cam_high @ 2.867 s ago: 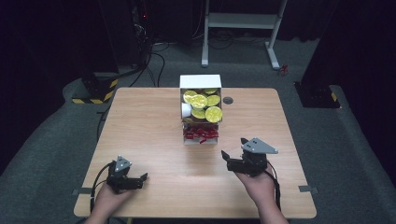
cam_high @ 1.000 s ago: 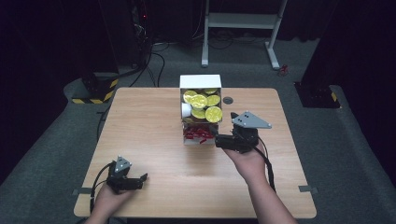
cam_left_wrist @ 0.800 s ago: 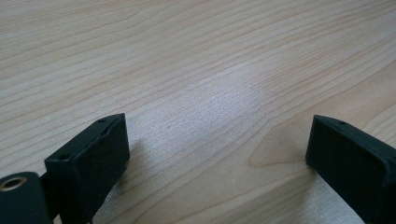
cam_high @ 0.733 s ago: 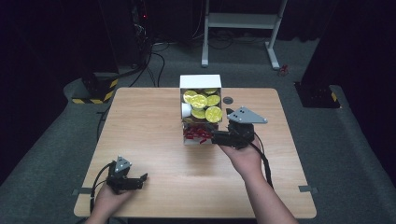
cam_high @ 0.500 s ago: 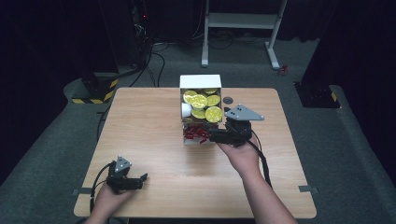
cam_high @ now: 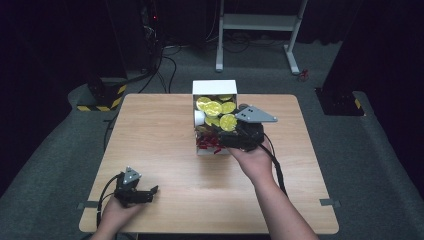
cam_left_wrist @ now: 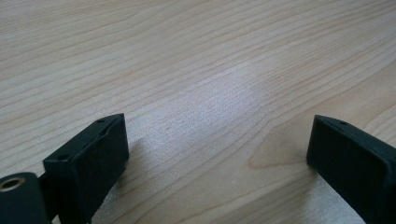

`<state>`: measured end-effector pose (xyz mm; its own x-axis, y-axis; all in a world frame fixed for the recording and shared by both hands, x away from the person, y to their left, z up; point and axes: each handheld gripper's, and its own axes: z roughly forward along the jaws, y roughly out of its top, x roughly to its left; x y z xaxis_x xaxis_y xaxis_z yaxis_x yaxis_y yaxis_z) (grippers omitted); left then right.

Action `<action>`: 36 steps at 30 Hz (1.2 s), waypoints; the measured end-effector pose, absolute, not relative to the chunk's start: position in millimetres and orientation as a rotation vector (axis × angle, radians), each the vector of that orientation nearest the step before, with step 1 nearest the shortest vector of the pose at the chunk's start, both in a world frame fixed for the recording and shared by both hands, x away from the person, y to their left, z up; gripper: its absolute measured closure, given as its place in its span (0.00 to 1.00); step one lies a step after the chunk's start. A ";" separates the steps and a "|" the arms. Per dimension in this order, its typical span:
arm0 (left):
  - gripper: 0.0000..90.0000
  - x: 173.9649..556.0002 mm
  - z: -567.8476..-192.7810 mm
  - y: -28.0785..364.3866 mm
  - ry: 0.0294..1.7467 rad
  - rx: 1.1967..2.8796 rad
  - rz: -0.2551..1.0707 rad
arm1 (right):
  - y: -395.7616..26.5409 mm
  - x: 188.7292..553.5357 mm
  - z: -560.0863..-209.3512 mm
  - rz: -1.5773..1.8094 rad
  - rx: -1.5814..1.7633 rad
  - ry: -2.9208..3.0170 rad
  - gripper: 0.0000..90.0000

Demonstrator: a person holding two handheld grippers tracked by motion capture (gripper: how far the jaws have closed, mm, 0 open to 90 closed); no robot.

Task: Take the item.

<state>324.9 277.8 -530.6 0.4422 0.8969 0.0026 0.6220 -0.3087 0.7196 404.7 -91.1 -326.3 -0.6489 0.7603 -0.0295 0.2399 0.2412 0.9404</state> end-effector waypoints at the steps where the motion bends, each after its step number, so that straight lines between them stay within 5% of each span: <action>1: 0.07 324.9 -530.6 277.8 1.269 2.044 0.542 | -89.0 406.7 -325.0 1.418 0.912 2.030 0.17; 36: 0.07 325.7 -530.6 277.7 1.260 2.047 0.541 | -62.8 445.3 -318.3 1.360 0.955 2.073 0.18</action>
